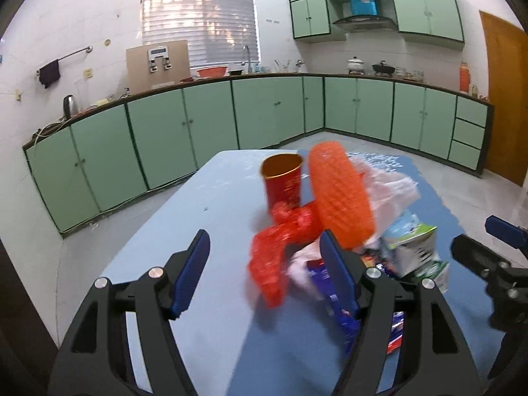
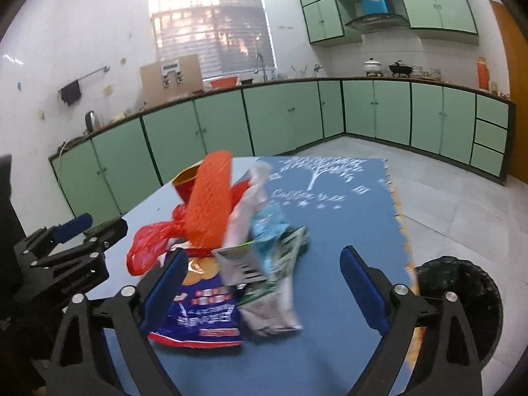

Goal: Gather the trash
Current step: 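Move both tools back to the trash pile on the table, then grasp the white milk carton with the right tool while the left tool approaches the orange foam net, then grasp the orange foam net with the left tool while the right tool carries the carton toward the bin, then open both tools over the black bin to drop the carton and foam net, then move both tools back to the trash pile on the table, then grasp the green-and-white milk carton with the right tool while the left tool grasps the red plastic bag, then lift and carry the carton and red bag with both tools toward the bin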

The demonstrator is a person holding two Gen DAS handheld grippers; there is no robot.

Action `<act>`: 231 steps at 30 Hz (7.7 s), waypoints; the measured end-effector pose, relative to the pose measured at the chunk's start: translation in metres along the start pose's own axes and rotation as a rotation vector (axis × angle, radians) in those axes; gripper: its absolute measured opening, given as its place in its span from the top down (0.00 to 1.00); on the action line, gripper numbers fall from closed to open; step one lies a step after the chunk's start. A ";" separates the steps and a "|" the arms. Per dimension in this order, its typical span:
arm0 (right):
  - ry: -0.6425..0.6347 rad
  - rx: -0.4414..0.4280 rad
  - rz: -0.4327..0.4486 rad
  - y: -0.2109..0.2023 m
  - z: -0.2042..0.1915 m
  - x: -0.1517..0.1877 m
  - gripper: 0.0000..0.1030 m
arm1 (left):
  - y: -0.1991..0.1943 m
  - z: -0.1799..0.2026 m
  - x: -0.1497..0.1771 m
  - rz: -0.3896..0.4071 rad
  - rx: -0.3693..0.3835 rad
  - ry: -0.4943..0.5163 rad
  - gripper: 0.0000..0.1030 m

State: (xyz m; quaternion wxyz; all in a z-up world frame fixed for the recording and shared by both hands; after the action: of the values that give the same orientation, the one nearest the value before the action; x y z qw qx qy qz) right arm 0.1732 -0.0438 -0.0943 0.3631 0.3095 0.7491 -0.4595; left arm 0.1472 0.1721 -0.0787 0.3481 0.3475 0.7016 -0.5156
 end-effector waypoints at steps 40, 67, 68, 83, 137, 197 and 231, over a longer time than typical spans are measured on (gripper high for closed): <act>-0.073 0.107 -0.128 0.066 -0.018 0.019 0.34 | 0.012 -0.008 0.017 -0.015 0.049 -0.046 0.35; 0.130 0.118 0.040 0.000 0.084 -0.036 0.51 | 0.052 0.078 -0.024 0.000 0.189 -0.025 0.41; 0.134 0.120 0.041 0.000 0.088 -0.035 0.51 | 0.056 0.080 -0.025 -0.006 0.187 -0.028 0.42; 0.144 0.118 0.053 0.000 0.102 -0.031 0.51 | 0.062 0.085 -0.021 -0.006 0.173 -0.034 0.91; 0.368 0.407 -0.006 -0.064 0.448 0.005 0.37 | 0.080 0.453 -0.038 -0.149 0.699 0.190 0.62; 0.110 -0.061 -0.293 0.077 0.034 0.032 0.67 | 0.046 0.000 0.029 -0.086 0.051 -0.035 0.44; 0.117 -0.004 -0.143 0.034 0.067 -0.005 0.68 | 0.015 -0.004 -0.020 0.036 0.113 -0.123 0.98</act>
State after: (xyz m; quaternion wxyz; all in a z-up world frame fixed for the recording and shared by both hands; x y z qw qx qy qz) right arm 0.2208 -0.0922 -0.1267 0.2858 0.2806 0.7902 -0.4638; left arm 0.1698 0.1773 -0.0683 0.3798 0.3467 0.6423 -0.5684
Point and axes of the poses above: each gripper's, at about its wrist camera, not at the fingertips, and y roughly the way its jaws point, z to its right, x to its underside, the point moved 8 cm from there along y, roughly the way its jaws point, and after that the axes turned 9 degrees about y, right-handed, at the moved point
